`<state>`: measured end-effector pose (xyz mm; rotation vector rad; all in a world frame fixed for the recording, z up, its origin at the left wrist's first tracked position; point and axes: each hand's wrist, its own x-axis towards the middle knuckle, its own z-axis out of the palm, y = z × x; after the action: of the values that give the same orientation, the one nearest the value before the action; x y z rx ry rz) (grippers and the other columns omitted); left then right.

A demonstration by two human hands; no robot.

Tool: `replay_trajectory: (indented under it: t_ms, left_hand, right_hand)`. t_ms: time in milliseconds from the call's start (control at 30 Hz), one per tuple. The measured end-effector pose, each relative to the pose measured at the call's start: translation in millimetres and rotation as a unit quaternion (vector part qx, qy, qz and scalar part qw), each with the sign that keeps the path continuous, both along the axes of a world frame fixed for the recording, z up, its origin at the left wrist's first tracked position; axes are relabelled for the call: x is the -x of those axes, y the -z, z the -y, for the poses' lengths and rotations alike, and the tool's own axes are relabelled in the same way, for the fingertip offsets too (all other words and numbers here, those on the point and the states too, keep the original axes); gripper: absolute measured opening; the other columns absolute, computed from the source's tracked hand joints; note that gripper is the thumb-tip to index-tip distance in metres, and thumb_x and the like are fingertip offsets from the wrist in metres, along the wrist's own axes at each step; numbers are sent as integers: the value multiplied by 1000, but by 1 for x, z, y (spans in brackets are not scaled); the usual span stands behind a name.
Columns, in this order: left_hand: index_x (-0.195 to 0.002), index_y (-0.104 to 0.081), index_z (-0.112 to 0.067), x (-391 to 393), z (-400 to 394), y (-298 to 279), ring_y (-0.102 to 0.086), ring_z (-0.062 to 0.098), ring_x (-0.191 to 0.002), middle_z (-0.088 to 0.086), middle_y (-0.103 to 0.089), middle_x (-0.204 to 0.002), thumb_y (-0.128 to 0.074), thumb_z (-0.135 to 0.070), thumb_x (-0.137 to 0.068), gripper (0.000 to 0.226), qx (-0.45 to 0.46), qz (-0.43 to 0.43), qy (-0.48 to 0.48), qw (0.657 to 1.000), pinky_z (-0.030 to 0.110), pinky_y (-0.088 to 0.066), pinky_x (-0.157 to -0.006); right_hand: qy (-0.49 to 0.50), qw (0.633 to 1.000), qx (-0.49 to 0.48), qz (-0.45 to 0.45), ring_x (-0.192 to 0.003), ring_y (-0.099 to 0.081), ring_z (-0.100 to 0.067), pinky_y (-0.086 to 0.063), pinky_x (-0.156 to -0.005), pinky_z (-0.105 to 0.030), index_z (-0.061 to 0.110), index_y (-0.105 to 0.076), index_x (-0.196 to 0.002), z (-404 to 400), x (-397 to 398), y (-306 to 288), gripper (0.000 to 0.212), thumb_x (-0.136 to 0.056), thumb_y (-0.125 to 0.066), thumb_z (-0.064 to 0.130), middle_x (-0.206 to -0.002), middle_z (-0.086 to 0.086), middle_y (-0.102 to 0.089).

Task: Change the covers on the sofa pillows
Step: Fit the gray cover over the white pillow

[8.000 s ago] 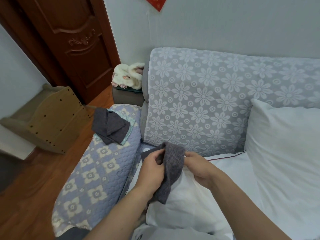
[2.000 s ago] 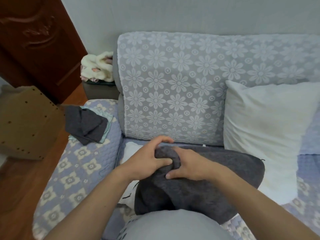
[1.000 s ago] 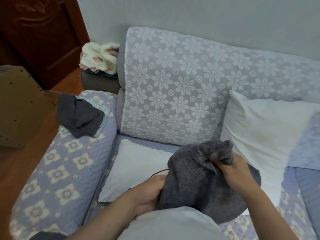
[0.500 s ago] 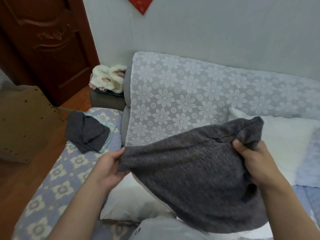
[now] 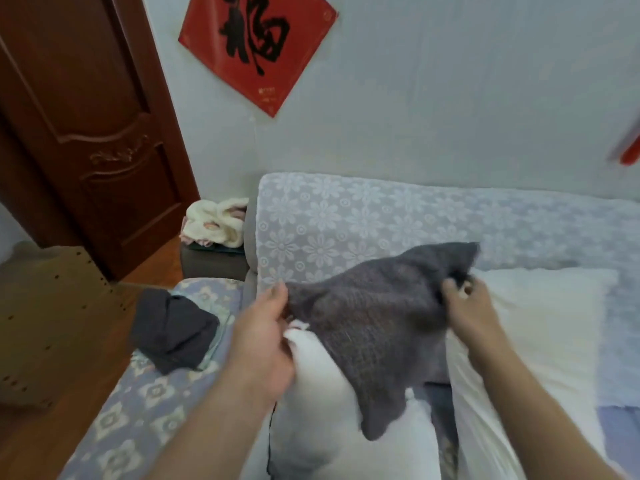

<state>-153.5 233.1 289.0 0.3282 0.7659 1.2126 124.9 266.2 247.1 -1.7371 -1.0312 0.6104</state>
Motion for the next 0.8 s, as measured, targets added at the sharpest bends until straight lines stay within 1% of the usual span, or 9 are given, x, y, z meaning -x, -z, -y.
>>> replay_trajectory:
  t_ms: [67,167,233,300,367,433,500,667,800]
  left_hand:
    - [-126,-61,0,-31,6,32,-68,39,-112,26,-68,-123,-41,-25,-108,37,63,-9,-39,997,55,-51,-100]
    - [-122,-62,0,-56,13,64,-72,27,-94,22,-72,-111,-39,-20,-108,34,91,13,-36,995,40,-59,-81]
    - [-129,-59,1,-58,12,73,-71,29,-100,23,-70,-118,-39,-20,-107,36,67,25,-26,997,42,-56,-91]
    - [-137,-53,-1,-53,9,70,-66,31,-118,21,-66,-129,-38,-20,-108,38,46,46,-7,998,45,-46,-106]
    - [-136,-54,-3,-47,5,67,-62,31,-125,20,-65,-133,-38,-17,-107,36,32,47,4,998,45,-43,-111]
    - [-129,-59,-4,-42,4,65,-67,28,-115,19,-67,-127,-41,-15,-105,32,25,35,6,999,40,-51,-103]
    - [-119,-63,-7,-39,8,65,-71,25,-103,16,-70,-118,-43,-13,-104,26,14,34,23,999,38,-56,-92]
    - [-128,-57,-10,-38,21,69,-65,30,-116,22,-63,-130,-44,-16,-102,30,-42,16,81,996,43,-44,-105]
    - [-134,-56,-7,-36,27,75,-63,28,-119,19,-65,-130,-60,-5,-92,43,-82,-29,61,994,41,-44,-107]
  right_hand:
    - [-12,997,15,73,-115,-58,-29,-44,-98,-36,9,-60,-124,20,27,40,42,-92,-58,36,-118,-9,-63]
    - [-120,985,-30,117,-115,-48,-11,-33,-103,-18,15,-56,-129,71,88,69,51,-87,-61,43,-123,1,-53]
    - [-163,975,-41,145,-119,-46,-7,-35,-105,-21,22,-53,-132,83,105,77,56,-84,-60,50,-124,8,-49]
    - [-139,983,-38,116,-122,-47,-6,-42,-104,-29,26,-51,-133,79,98,75,59,-82,-63,52,-125,12,-49]
    - [-164,983,-42,77,-122,-49,-5,-43,-102,-26,30,-53,-132,72,87,62,56,-82,-64,54,-125,15,-51]
    - [-205,978,-39,5,-114,-55,-2,-45,-97,-26,39,-57,-126,69,83,52,40,-86,-60,48,-120,19,-56]
    - [-190,981,-34,-4,-105,-60,-1,-48,-93,-29,41,-61,-117,70,83,52,29,-89,-62,33,-111,23,-60]
    - [-149,959,-41,236,-81,-51,-7,-42,-69,-26,26,-48,-94,61,90,53,28,-80,-71,28,-90,14,-51]
    - [-78,956,-63,277,-72,-47,-17,-39,-60,-34,23,-43,-87,63,108,41,26,-75,-61,10,-85,9,-47]
